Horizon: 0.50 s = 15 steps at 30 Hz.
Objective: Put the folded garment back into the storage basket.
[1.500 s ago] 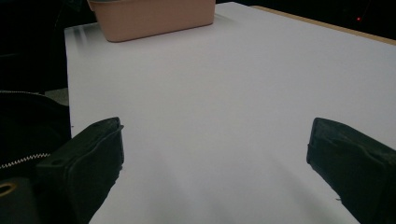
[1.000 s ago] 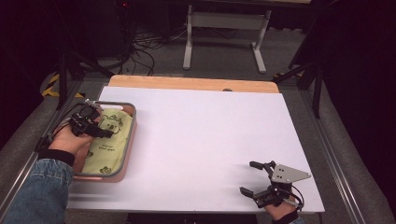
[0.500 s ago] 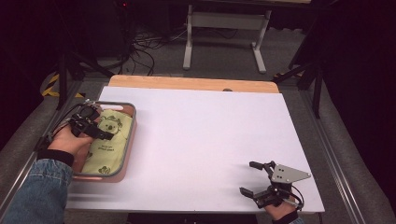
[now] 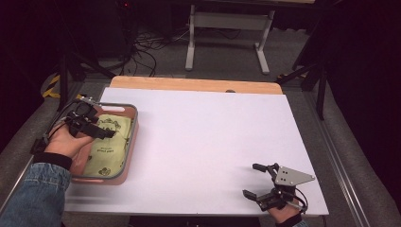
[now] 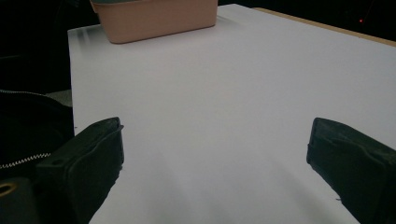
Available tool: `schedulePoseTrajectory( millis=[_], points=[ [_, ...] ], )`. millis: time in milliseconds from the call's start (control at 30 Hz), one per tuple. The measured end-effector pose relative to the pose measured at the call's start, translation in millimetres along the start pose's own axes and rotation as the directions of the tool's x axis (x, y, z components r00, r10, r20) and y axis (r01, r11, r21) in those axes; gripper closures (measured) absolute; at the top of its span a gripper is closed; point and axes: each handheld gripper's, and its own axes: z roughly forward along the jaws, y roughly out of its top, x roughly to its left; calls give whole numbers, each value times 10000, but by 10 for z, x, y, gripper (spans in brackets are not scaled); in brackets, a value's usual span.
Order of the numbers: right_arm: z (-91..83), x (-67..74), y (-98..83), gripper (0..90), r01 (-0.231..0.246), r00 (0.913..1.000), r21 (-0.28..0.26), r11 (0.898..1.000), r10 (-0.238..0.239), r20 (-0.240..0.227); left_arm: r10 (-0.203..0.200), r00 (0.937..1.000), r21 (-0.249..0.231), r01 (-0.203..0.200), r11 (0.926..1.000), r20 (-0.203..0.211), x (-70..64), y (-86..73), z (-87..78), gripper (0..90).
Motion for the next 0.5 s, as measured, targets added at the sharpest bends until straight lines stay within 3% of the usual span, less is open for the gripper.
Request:
schedulePoseTrajectory(
  millis=[233,500],
  points=[
    [-2,0,1,44,0,10000,-17,10000,0,7,519,9987,-472,-518,9975,11,-213,105,-152,66],
    [-5,-2,0,44,-2,10000,-19,10000,2,20,1053,9943,-1028,-1032,9893,153,-506,187,-311,40]
  ],
)
